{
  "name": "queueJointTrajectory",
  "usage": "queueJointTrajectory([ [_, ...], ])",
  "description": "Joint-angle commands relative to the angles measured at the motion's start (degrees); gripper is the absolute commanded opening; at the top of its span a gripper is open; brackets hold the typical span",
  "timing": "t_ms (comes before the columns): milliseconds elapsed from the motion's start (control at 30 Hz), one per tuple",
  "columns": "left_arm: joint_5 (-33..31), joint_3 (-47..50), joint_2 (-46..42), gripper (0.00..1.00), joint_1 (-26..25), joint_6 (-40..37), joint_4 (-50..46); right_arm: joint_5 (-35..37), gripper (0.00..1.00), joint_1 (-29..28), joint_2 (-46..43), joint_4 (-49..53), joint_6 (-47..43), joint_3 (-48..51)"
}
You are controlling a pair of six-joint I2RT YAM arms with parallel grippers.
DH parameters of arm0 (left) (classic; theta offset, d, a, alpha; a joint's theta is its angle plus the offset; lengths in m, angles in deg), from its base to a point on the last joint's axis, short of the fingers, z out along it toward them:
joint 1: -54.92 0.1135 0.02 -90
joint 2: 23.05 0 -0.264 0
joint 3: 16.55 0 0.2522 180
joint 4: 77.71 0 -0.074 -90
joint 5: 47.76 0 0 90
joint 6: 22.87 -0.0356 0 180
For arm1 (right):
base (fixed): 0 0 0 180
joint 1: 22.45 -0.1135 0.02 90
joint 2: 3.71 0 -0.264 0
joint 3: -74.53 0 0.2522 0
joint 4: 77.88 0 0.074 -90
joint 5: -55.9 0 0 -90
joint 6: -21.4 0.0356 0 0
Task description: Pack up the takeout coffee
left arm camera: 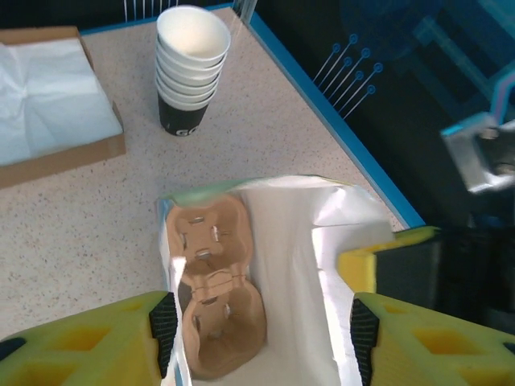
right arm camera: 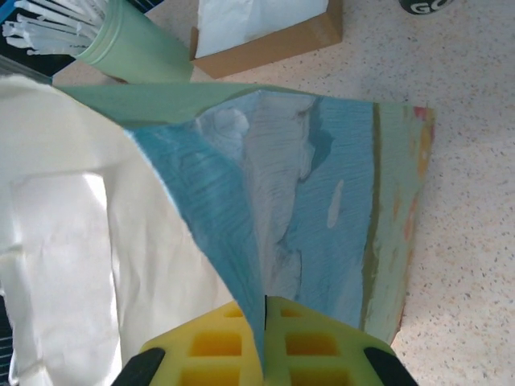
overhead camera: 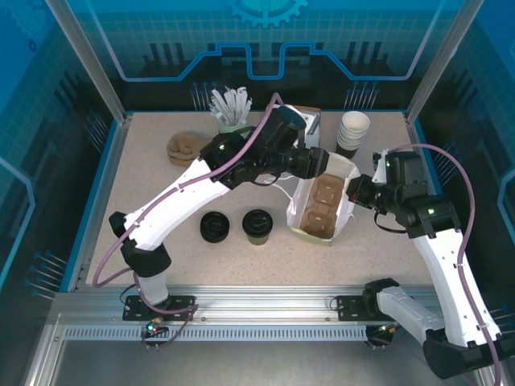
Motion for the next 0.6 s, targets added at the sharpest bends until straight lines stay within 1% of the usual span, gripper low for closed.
queueJointTrajectory([
  [0, -4.74, -3.29, 0.72, 0.60, -2.38, -2.89, -3.56, 2.54, 0.00, 0.70, -0.70, 1.42, 3.00, -1.86],
  [100, -2.82, -2.48, 1.29, 0.58, -3.77, -1.37, -1.99, 3.19, 0.00, 0.67, -0.78, 1.65, 3.87, -1.96],
  [233, 0.00, 1.49, 2.75, 0.55, -4.50, 1.60, 0.68, 3.78, 0.00, 0.67, -0.95, 1.87, 4.89, -2.21],
  [300, 1.53, 3.35, 3.70, 0.51, -4.76, 3.15, 1.98, 3.78, 0.00, 0.69, -1.05, 2.08, 5.51, -2.44],
  [400, 1.65, 4.10, 6.23, 0.48, -5.89, 4.48, 2.06, 3.75, 0.00, 0.70, -1.14, 2.17, 6.22, -2.70],
  [467, 2.54, 4.93, 7.62, 0.45, -6.00, 5.51, 2.18, 3.55, 0.00, 0.72, -1.30, 1.96, 6.60, -2.66],
  [567, 1.99, 6.79, 8.79, 0.41, -6.03, 5.84, 3.12, 3.41, 0.00, 0.70, -1.49, 1.82, 6.96, -2.66],
])
